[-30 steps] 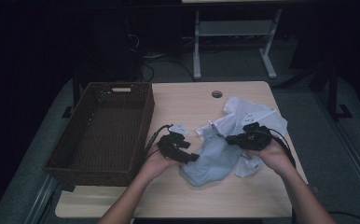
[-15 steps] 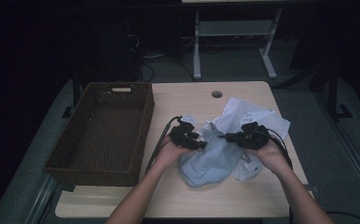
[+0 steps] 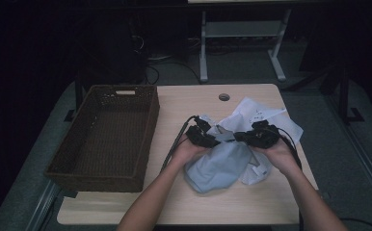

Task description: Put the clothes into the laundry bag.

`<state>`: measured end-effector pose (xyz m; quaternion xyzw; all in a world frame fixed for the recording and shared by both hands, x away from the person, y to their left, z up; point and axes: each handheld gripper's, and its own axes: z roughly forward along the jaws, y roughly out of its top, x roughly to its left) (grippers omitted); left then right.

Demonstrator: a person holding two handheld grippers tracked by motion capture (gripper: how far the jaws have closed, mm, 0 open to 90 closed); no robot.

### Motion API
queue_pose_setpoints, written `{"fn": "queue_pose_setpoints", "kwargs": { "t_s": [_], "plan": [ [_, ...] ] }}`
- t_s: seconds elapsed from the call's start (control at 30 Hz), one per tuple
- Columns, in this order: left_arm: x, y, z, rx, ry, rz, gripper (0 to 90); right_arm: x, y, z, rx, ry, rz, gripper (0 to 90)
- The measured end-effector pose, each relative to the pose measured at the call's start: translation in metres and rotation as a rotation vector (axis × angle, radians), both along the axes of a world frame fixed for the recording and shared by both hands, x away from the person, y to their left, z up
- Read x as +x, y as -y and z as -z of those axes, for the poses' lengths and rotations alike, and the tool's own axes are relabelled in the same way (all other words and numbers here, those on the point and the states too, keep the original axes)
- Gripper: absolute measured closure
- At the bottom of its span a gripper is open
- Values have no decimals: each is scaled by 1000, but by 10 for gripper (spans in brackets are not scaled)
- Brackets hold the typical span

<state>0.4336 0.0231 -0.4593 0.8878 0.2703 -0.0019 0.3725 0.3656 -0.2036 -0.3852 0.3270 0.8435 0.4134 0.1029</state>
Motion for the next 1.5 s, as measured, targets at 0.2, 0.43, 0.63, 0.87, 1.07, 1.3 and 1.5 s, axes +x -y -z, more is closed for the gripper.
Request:
{"fn": "queue_pose_setpoints", "kwargs": {
  "t_s": [0.2,0.43,0.63,0.87,1.07,1.3,1.5],
  "plan": [
    [-2,7,-2,19,11,18,892,0,-1,0,-3,-1,-4,880],
    [4,-9,-7,28,77,-93,586,-1,-1,0,-3,1,-7,880],
    [9,-3,1,56,68,-52,526,-1,-2,1,-6,0,-11,880],
    [6,5,2,108,97,-22,771,-1,-2,1,-8,0,-16,880],
    [2,7,-4,75,85,15,879,-1,-2,1,-9,-1,-14,880],
    [-3,17,-21,-54,108,18,881,-4,-4,-3,2,12,-32,881],
    [2,39,-14,-51,119,25,865,-6,-4,-7,7,23,-45,881]
  ]
}}
